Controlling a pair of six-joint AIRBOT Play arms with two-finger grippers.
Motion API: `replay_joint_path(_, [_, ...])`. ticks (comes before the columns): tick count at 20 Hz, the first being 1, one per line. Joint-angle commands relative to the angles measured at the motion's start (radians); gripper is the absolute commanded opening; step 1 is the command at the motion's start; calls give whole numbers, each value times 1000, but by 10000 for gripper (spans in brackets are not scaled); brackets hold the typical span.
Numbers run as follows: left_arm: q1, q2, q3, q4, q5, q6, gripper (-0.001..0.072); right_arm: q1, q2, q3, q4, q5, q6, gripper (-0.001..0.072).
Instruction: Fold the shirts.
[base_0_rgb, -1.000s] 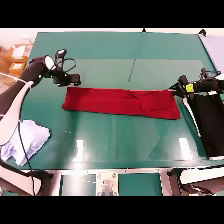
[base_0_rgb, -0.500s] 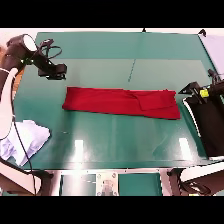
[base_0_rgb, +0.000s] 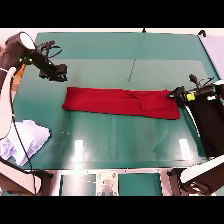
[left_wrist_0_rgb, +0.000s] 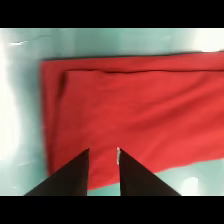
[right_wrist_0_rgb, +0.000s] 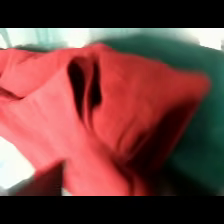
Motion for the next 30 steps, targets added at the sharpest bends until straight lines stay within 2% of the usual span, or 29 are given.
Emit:
replay_joint_path(1, [-15, 0, 1, -92, 21, 40, 20, 39, -16, 2, -1, -30, 2, 78])
replay_joint_path(2, [-28, 0, 1, -100, 36, 45, 21, 43, -16, 4, -1, -29, 2, 72])
replay_joint_path(3, [-51, 0, 1, -103, 56, 50, 21, 46, -14, 8, -2, -26, 2, 22])
replay_joint_path(6, [-148, -7, -6, -106, 159, 50, 21, 53, 11, 43, -2, 13, 5, 21])
replay_joint_path(8, [-233, -19, -43, -135, 285, 50, 21, 59, 47, 101, -1, 76, 22, 20])
replay_joint_path(11, [-386, -98, -99, -234, 491, 72, 21, 84, 120, 208, 11, 181, 60, 20])
replay_joint_path(14, [-528, -221, -97, -347, 639, 111, 21, 134, 198, 293, 109, 265, 95, 20])
replay_joint_path(18, [-610, -301, -95, -415, 723, 121, 21, 223, 267, 413, 153, 325, 159, 21])
replay_joint_path(25, [-613, -315, -91, -438, 754, 122, 21, 324, 302, 533, 179, 336, 225, 21])
replay_joint_path(28, [-557, -300, -10, -401, 562, 155, 21, 337, 302, 533, 192, 335, 251, 21])
replay_joint_path(30, [-473, -267, 106, -276, 337, 149, 20, 357, 302, 533, 196, 327, 274, 21])
